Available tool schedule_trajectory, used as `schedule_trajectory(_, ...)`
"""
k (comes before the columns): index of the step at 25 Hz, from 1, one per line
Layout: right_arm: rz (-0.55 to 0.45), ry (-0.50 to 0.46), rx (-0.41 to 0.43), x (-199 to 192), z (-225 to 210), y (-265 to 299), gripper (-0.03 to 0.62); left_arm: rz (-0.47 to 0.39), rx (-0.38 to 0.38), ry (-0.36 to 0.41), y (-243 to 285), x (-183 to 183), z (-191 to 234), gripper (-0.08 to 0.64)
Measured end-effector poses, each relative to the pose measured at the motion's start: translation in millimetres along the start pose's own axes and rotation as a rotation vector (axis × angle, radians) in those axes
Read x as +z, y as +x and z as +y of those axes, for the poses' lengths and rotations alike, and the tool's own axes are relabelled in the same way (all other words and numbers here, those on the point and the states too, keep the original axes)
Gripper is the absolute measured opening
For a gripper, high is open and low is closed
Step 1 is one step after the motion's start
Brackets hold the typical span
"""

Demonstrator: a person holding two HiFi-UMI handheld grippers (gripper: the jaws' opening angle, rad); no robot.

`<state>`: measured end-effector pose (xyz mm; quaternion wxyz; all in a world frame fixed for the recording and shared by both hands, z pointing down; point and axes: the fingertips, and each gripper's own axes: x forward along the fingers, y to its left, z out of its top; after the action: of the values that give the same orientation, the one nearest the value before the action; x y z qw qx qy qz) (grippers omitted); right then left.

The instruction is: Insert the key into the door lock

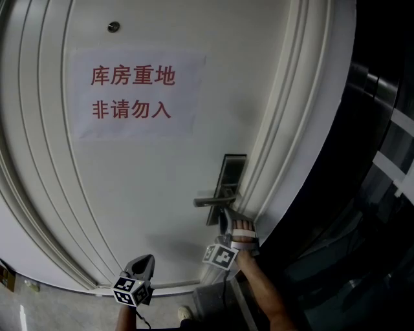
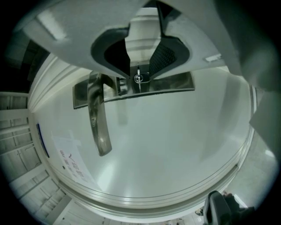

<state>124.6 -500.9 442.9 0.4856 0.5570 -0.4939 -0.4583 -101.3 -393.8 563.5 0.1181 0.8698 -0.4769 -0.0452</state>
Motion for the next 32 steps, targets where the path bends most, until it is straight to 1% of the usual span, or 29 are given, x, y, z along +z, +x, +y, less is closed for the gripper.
schedule_trajectory(6, 0.014, 0.01, -0.02, -2, -6, -7, 0.132, -0.006, -0.001, 0.018, -5, 1, 0, 0.003)
schedule_trajectory(11, -0.008, 0.091, -0.034, 1, -12, -19, 0.13, -0.004, -0.005, 0.031, -10, 1, -4, 0.003)
schedule_trajectory(17, -0.03, 0.256, -0.013, 1, -15, -38, 0.085, 0.001, -0.01, 0.043, -16, 2, -7, 0.003)
schedule_trajectory(21, -0.051, 0.419, 0.025, -4, -7, -47, 0.066, 0.003, -0.018, 0.055, -18, 3, -11, 0.003)
schedule_trajectory(24, -0.066, 0.542, 0.069, -5, 0, -52, 0.049, 0.008, -0.025, 0.071, -19, 4, -14, 0.003)
schedule_trajectory(30, -0.069, 0.707, 0.116, -7, 11, -66, 0.018, 0.014, -0.041, 0.092, -21, 5, -24, 0.003)
schedule_trajectory(32, -0.072, 0.782, 0.148, -9, 16, -71, 0.006, 0.02, -0.05, 0.102, -23, 4, -29, 0.003)
